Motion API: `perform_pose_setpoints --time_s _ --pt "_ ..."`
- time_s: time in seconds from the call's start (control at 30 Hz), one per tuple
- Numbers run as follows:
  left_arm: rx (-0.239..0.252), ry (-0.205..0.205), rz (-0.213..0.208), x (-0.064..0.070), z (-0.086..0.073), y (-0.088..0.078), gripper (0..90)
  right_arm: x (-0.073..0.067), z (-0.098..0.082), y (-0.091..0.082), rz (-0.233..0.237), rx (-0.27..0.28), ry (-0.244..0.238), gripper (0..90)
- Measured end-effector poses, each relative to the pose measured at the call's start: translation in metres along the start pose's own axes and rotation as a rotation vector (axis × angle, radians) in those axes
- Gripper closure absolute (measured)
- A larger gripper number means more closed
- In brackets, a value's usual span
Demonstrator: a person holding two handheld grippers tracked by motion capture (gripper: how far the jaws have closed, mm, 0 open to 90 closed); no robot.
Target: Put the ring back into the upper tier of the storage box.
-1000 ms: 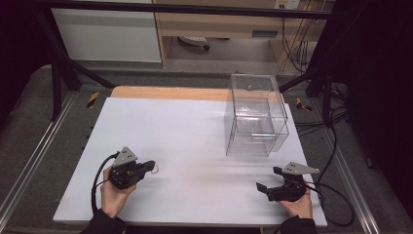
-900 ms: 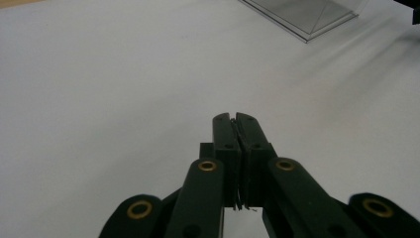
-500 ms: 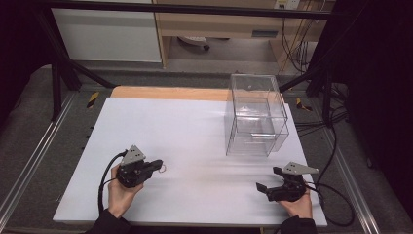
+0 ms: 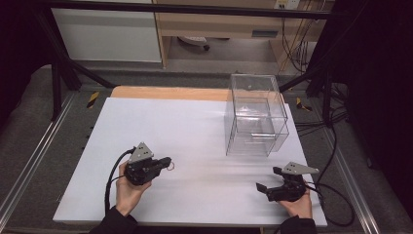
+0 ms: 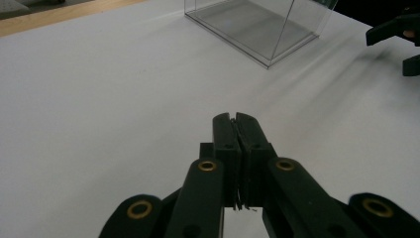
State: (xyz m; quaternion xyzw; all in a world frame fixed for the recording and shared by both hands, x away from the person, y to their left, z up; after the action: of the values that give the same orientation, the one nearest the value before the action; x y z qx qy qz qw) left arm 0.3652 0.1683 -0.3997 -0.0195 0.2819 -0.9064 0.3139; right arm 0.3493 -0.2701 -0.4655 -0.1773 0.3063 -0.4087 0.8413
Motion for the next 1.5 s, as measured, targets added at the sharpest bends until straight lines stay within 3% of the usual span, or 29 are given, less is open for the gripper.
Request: perform_pose_setpoints --time_s 0.87,1.5 --pt "0.084 0.025 -0.042 0.015 0.039 0.016 87.8 0.0 0.0 0.0 0.001 0.0 -0.004 0.5" --pt "0.151 0.029 -0.052 0.019 0.067 0.023 87.8 0.0 0.0 0.0 0.0 -0.003 -0.007 0.5"
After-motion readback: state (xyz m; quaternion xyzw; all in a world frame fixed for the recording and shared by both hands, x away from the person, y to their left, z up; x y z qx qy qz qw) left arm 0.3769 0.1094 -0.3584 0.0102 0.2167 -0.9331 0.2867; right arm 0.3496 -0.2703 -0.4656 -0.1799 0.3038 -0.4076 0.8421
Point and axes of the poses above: each handheld gripper's, and its own axes: y roughly forward along the jaws, z roughly out of its top, x roughly to its right, the point moved 2 cm from there along y, roughly forward along the jaws, and after that the axes turned 15 degrees about y, right-handed, at the moved point
